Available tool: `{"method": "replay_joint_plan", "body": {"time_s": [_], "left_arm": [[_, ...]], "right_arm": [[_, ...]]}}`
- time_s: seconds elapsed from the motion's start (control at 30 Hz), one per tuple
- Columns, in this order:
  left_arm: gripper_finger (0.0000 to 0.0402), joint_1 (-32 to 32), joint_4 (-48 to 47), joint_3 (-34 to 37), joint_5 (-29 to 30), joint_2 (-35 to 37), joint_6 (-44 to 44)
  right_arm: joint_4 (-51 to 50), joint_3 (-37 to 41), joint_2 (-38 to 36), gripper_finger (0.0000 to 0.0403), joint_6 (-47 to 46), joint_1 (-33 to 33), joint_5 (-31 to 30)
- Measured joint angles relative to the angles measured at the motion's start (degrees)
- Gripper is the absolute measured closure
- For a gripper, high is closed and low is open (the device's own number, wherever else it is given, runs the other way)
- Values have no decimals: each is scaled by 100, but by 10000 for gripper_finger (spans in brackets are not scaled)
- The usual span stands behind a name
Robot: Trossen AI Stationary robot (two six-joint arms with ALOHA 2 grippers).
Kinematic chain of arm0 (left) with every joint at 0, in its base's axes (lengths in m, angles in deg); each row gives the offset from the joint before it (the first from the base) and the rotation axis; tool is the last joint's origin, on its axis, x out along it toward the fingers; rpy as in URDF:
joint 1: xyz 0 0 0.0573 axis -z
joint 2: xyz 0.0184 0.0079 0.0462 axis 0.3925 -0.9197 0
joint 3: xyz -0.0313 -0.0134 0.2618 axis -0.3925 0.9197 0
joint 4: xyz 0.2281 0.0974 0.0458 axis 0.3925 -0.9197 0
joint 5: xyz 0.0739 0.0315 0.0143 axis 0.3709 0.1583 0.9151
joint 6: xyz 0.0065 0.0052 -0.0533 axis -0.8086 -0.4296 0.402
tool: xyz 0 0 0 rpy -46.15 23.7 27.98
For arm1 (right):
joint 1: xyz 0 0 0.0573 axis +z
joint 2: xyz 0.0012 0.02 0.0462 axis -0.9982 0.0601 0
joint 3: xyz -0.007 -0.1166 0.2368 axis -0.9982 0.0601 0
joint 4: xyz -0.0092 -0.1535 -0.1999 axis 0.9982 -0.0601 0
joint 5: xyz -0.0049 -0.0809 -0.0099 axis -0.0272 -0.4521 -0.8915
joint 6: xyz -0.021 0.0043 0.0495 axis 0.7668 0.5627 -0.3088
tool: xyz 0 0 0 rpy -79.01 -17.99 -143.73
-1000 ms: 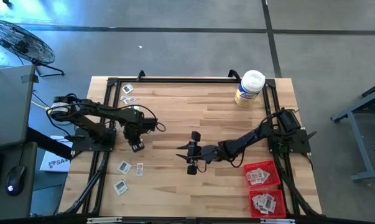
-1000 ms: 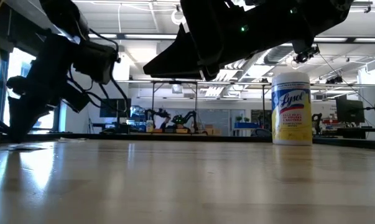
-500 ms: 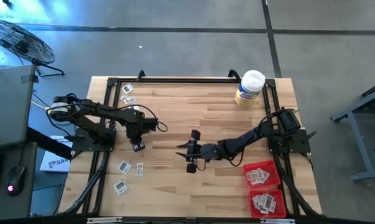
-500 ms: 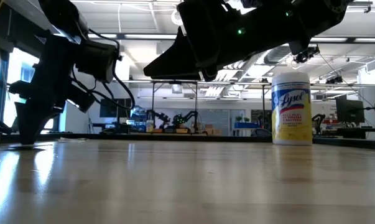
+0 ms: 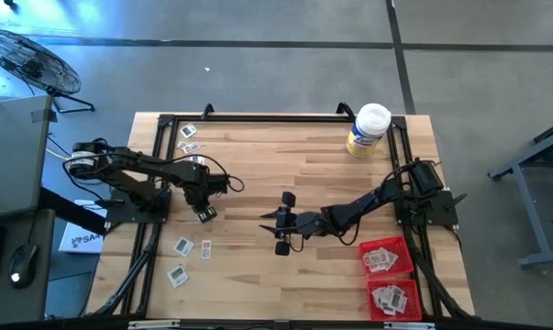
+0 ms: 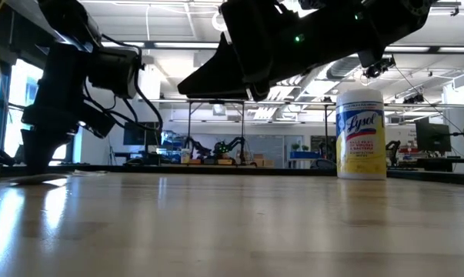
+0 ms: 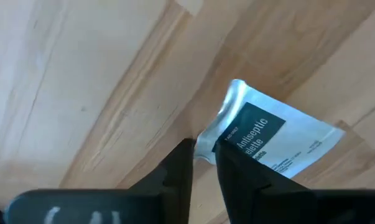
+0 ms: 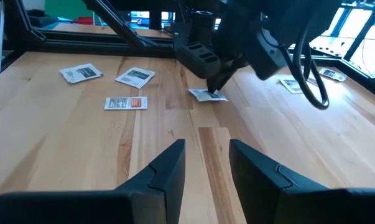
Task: Pick & Place First Aid Supplies
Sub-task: Put the white towelette pack into the bottom red bin
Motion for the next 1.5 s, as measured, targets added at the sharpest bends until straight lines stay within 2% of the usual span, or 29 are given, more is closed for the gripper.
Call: {"method": "replay_joint_plan", "body": {"time_s": [0.2, 0.4, 0.53, 0.67, 0.87, 1.03, 1.2, 1.37, 1.5], "left_arm": [[395, 2, -12, 9, 190, -8, 307], [394, 19, -165, -224, 502, 29, 293], [399, 302, -224, -637, 983, 317, 298], [401, 731, 115, -864, 1346, 615, 474], [401, 1545, 1120, -816, 2240, 744, 758], [401, 2208, 2661, -484, 3252, 750, 726], [401, 2645, 4275, -58, 4040, 753, -171], [401, 2695, 5314, 245, 4145, 753, -806], [401, 2695, 5835, 400, 4193, 738, -1028]], "right_arm": [[-19, 0, 0, 284, -104, 0, 183], [-18, 0, 0, 284, -105, 0, 274], [20, 0, 0, 284, -125, 0, 223], [123, -31, 0, 284, -333, 0, 228], [-394, -28, -201, 284, -591, 0, 272], [-993, -33, -387, 284, -577, -79, 283], [-1115, -33, -391, 265, -493, -194, 682], [-1120, -28, -391, 226, -553, -208, 146], [-1095, -28, -391, 213, -553, -279, -109]]}}
